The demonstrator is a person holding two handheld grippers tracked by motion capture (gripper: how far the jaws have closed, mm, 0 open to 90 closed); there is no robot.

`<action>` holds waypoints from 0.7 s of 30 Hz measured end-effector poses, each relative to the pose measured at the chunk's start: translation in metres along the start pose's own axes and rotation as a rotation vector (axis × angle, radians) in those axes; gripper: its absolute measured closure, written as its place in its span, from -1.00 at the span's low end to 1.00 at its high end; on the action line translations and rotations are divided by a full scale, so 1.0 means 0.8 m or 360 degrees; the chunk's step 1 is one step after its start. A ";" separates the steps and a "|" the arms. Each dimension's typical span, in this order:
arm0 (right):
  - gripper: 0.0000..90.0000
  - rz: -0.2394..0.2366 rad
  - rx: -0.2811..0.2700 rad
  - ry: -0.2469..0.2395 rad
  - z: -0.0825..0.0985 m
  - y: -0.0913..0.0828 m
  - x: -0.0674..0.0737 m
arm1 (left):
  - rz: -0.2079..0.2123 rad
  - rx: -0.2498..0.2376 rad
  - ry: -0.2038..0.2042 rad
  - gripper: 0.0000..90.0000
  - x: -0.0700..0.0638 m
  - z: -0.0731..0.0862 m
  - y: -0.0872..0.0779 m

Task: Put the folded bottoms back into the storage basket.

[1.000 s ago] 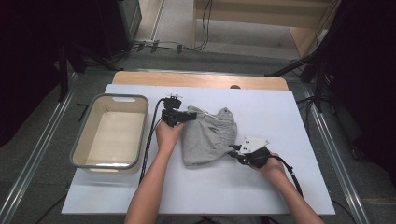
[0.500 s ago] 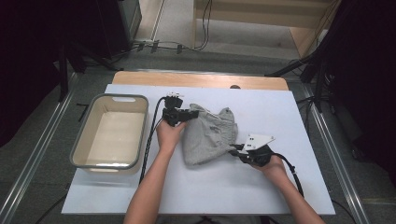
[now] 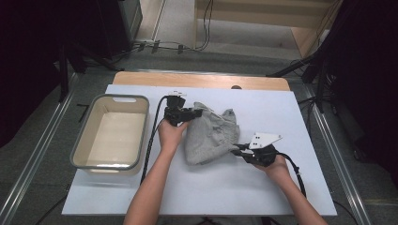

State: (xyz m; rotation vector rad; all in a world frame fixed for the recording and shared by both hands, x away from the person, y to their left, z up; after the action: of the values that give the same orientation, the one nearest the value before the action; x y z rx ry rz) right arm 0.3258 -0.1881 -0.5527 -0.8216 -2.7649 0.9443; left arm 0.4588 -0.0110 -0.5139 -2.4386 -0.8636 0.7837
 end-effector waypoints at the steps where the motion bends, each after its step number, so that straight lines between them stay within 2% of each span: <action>1: 0.66 0.0000 0.0000 0.0000 0.000 0.000 0.000 | 0.0000 0.0000 0.0000 0.54 0.000 0.000 0.000; 6: 0.67 -0.0019 -0.0017 0.0015 -0.003 -0.006 0.002 | 0.0010 -0.0022 0.0031 0.54 -0.008 -0.004 -0.004; 16: 0.67 -0.0026 -0.0058 0.0026 -0.010 -0.018 0.003 | 0.0046 -0.0050 0.0043 0.56 -0.017 -0.010 -0.010; 21: 0.68 -0.0038 -0.0103 0.0044 -0.015 -0.026 0.002 | 0.0070 -0.0069 0.0084 0.56 -0.031 -0.020 -0.014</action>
State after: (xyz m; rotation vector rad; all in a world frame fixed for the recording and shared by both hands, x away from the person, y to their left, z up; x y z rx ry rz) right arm 0.3183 -0.1947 -0.5311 -0.8029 -2.7882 0.8373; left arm 0.4483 -0.0226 -0.4864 -2.5126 -0.8180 0.7202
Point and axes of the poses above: each handheld gripper's, and its own axes: y roughly forward along the jaws, z roughly out of its underside, x roughly to its left, the point moved 9 cm from there along y, roughly forward along the jaws, and after that the axes turned 1 degree about -x, right-handed, at the moved point
